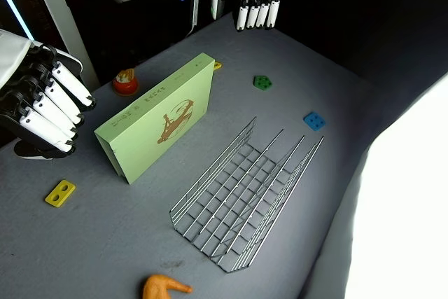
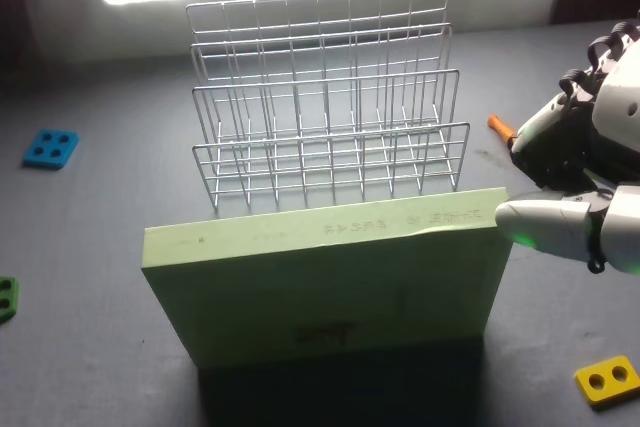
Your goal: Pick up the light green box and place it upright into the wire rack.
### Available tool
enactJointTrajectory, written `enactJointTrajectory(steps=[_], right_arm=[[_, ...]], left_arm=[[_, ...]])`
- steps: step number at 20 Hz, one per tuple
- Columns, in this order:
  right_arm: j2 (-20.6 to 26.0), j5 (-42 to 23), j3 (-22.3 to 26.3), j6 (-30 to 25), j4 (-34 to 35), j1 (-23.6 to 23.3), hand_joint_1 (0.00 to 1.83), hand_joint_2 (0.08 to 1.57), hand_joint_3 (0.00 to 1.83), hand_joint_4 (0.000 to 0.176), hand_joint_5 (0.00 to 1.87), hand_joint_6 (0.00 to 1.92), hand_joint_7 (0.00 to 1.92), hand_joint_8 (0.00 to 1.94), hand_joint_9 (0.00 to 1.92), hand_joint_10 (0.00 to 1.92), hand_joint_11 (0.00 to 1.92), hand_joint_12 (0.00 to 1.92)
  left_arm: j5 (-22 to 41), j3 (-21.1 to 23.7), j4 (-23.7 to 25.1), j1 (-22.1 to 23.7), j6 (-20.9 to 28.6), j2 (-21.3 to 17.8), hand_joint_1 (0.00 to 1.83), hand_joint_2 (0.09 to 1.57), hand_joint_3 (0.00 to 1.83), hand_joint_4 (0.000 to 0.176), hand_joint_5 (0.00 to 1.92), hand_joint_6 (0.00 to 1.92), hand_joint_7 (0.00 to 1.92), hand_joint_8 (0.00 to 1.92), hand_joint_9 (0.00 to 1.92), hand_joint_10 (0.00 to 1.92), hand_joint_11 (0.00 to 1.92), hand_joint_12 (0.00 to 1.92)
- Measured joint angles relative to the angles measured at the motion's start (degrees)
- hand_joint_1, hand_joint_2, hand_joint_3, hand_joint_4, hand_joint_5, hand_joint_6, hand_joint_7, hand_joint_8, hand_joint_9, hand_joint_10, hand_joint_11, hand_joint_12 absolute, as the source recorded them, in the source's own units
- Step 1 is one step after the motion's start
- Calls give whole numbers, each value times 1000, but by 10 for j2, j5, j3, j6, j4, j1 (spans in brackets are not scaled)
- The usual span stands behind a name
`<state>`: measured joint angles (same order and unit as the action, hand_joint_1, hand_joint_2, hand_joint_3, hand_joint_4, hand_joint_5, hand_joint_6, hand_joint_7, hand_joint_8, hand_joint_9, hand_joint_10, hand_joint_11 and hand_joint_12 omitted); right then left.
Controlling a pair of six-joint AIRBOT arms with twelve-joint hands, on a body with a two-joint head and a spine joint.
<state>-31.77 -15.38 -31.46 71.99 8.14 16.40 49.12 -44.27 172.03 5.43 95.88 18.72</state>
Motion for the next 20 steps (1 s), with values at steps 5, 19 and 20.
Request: enactJointTrajectory(steps=[5,19,20], right_arm=[[0,0,0,19,2,0,647,1336,12,0,341,1127,688,1114,668,1436,571,1874],[-18,-54,35,225,224,2,596,1086,0,0,0,0,0,0,0,0,0,0],[-25,-57,38,256,262,-2,592,1086,0,0,0,0,0,0,0,0,0,0]], left_arm=[[0,-1,0,0,0,0,331,1278,0,0,885,248,846,635,640,1201,431,1686],[0,-1,0,3,0,0,576,1214,0,55,120,0,198,0,228,0,0,835],[0,-1,0,3,0,0,582,1214,0,54,119,0,196,0,214,2,0,803]])
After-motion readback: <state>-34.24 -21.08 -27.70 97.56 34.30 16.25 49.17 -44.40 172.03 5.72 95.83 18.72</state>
